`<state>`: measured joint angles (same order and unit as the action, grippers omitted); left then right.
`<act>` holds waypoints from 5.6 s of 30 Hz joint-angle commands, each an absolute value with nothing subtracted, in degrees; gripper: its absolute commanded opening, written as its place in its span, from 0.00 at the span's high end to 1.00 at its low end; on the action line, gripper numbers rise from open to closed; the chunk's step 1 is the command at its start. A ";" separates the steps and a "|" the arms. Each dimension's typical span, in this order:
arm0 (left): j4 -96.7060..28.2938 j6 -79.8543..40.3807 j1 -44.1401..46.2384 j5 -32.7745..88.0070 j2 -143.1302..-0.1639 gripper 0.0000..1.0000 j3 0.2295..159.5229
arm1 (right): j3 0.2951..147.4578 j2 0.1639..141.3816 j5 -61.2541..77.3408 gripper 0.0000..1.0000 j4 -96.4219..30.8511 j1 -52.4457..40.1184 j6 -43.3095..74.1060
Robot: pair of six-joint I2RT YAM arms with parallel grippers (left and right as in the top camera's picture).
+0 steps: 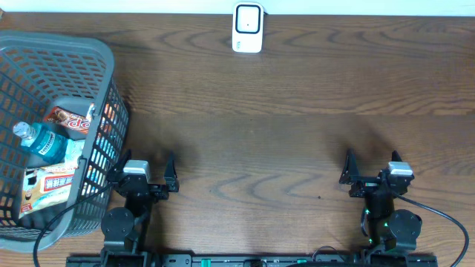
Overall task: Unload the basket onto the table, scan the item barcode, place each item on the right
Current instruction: 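Move the left gripper over the basket and reach down to the water bottle, then grasp the blue-capped water bottle with the left gripper and lift it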
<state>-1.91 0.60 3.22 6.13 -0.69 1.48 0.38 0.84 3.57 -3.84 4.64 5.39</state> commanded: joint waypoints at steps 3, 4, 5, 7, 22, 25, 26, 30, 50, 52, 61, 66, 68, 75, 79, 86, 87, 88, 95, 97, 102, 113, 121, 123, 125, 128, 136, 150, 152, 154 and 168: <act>-0.82 -10.28 3.31 9.28 -0.30 0.02 0.38 | 0.32 0.67 3.11 0.01 -4.08 4.80 5.06; -0.19 -11.75 3.31 10.81 -0.30 0.02 0.47 | 0.32 0.67 3.11 0.01 -4.08 4.80 5.06; 0.51 -12.23 3.31 12.69 -0.27 0.02 0.54 | 0.32 0.67 3.11 0.01 -4.08 4.80 5.06; 1.65 -12.80 3.31 16.25 -0.27 0.02 0.60 | 0.32 0.67 3.11 0.01 -4.08 4.80 5.06; 1.83 -15.16 3.31 23.68 -0.30 0.02 3.36 | 0.32 0.67 3.11 0.01 -4.10 4.80 5.06; 1.78 -15.16 3.31 24.71 -0.67 0.02 5.54 | 0.32 0.67 3.11 0.01 -4.08 4.80 5.06; 1.78 -15.16 3.31 24.91 -1.08 0.02 6.66 | 0.32 0.67 3.11 0.01 -4.08 4.80 5.06; 1.37 -15.81 3.31 25.12 -3.77 0.02 11.86 | 0.32 0.67 3.11 0.01 -4.08 4.80 5.06; -32.99 -15.11 3.31 25.50 -40.18 0.02 55.37 | 0.32 0.67 3.11 0.01 -4.08 4.80 5.06; -31.75 -15.16 3.31 25.63 -41.95 0.02 55.48 | 0.32 0.67 3.11 0.01 -4.08 4.80 5.06; -37.89 -15.14 3.29 21.67 -50.70 0.02 70.50 | 0.32 0.67 3.14 0.01 -4.08 4.80 5.06; -50.76 -15.29 3.29 -0.71 -57.98 0.02 85.43 | 0.32 0.67 3.14 0.01 -4.08 4.80 5.06; -55.81 -16.99 3.01 -12.62 -60.93 0.02 90.52 | 0.32 0.67 3.11 0.01 -4.08 4.80 5.06; -63.42 -28.05 -7.18 -28.34 -68.07 0.02 94.96 | 0.32 0.67 3.11 0.01 -4.08 4.80 5.06; -67.31 -37.26 -15.40 -28.34 -72.44 0.02 94.94 | 0.32 0.67 3.14 0.01 -4.08 4.80 5.06; -70.48 -44.93 -26.61 -24.67 -80.97 0.02 94.87 | 0.32 0.67 3.11 0.01 -4.08 4.80 5.06; -70.35 -44.93 -27.70 -23.31 -82.26 0.02 94.87 | 0.32 0.67 3.11 0.01 -4.08 4.80 5.06; -70.02 -44.91 -28.69 -21.89 -83.61 0.02 94.87 | 0.32 0.67 3.11 0.01 -4.08 4.80 5.06; -68.55 -46.65 -31.83 -18.44 -93.17 0.02 94.87 | 0.32 0.67 3.11 0.01 -4.08 4.80 5.06; -67.81 -46.61 -31.86 -18.44 -95.37 0.02 94.87 | 0.32 0.67 3.11 0.01 -4.08 4.80 5.06; -66.57 -46.61 -31.88 -18.44 -98.50 0.02 94.87 | 0.32 0.67 3.11 0.01 -4.08 4.80 5.06; -63.16 -46.63 -31.92 -18.41 -101.36 0.02 94.83 | 0.32 0.67 3.11 0.01 -4.08 4.80 5.06; -62.24 -46.63 -32.08 -18.44 -104.51 0.02 94.83 | 0.32 0.67 3.11 0.01 -4.08 4.80 5.06; -62.02 -46.63 -32.14 -18.44 -105.45 0.02 94.83 | 0.32 0.67 3.11 0.01 -4.08 4.80 5.06; -61.98 -46.61 -32.14 -18.46 -106.45 0.02 94.83 | 0.32 0.67 3.11 0.01 -4.08 4.80 5.06; -61.98 -46.61 -32.14 -18.46 -108.12 0.02 94.83 | 0.32 0.67 3.14 0.01 -4.08 4.80 5.06; -62.50 -46.57 -32.14 -18.44 -111.44 0.00 94.83 | 0.32 0.67 3.14 0.01 -4.08 4.80 5.06; -62.46 -40.95 -32.14 -18.46 -105.38 0.53 95.61 | 0.32 0.67 3.14 0.01 -4.08 4.80 5.06; -62.39 -40.97 -32.14 -18.46 -102.98 0.53 95.77 | 0.32 0.67 3.11 0.01 -4.08 4.80 5.06; -62.17 -40.97 -32.14 -18.44 -100.60 0.53 95.90 | 0.32 0.67 3.11 0.01 -4.08 4.80 5.06; -58.50 -41.21 -32.12 -18.39 -79.70 0.53 95.90 | 0.32 0.67 3.11 0.01 -4.08 4.80 5.06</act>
<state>-59.35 -41.71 -31.83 -17.02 -82.89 94.63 0.38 0.89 3.20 -3.86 4.64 5.41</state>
